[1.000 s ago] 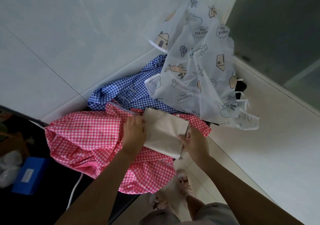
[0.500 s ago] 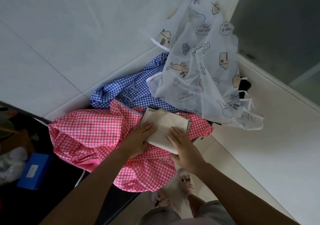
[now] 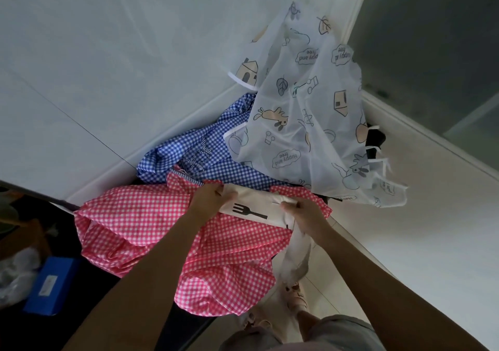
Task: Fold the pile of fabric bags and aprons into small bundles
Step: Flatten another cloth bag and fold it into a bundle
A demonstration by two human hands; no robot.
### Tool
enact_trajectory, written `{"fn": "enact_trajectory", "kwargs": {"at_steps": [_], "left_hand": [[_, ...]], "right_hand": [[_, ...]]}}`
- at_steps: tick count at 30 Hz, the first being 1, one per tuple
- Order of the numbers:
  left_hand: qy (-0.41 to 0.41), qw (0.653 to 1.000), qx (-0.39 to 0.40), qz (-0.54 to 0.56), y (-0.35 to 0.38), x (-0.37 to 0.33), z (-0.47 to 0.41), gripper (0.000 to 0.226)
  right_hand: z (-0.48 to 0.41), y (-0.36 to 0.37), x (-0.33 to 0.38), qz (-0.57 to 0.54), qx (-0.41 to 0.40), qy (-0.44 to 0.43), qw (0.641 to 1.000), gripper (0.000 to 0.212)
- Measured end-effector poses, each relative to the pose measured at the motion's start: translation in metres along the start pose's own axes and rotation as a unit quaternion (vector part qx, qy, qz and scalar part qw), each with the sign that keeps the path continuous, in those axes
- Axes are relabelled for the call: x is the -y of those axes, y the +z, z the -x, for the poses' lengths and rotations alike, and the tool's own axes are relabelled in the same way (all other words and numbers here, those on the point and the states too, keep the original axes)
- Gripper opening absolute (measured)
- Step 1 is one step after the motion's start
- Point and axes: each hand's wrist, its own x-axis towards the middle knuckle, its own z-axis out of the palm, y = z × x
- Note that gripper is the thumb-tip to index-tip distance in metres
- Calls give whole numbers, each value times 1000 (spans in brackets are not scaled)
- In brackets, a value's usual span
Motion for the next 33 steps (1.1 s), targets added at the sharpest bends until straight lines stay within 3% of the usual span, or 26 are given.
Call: {"fn": "enact_trajectory", "kwargs": {"at_steps": [2,3,5,9,13,15,17,19,21,24,27,30,33], "left_hand": [[-40,996,-44,59,9,-1,1,35],[-57,995,-51,70,13,-4,1,41],[-80,996,-43,21,20,-8,-1,58],[-105,994,0,-12,21,-21,-5,67],[-88,994,5,70,15,-25,-3,36],[-69,986,45,145,12,-28,6,25],[-40,968,102,224,4,-33,17,16],[-5,952,159,262,-10,-38,29,17],[34,947,194,253,-29,-46,39,20],[76,942,202,259,-52,-65,48,23],[94,928,179,313,-74,-75,57,33],[126,921,174,324,-92,-80,64,33],[104,913,82,386,-101,-84,71,30]], "right_hand": [[0,0,0,-44,0,67,997,17],[-1,2,0,-34,-7,74,997,22],[-3,7,0,29,-35,49,998,39],[-4,15,2,77,-70,29,994,34],[-3,14,5,78,-82,40,993,20],[-2,14,7,106,-79,51,990,9],[1,9,10,145,-86,36,985,21],[6,-3,25,202,-57,-32,977,48],[13,-17,50,213,57,-79,972,60],[26,-28,84,127,198,-73,969,39],[41,-27,120,33,193,-109,975,25],[47,-28,139,-10,196,-129,972,30],[47,-22,148,-7,184,-148,972,31]]}}
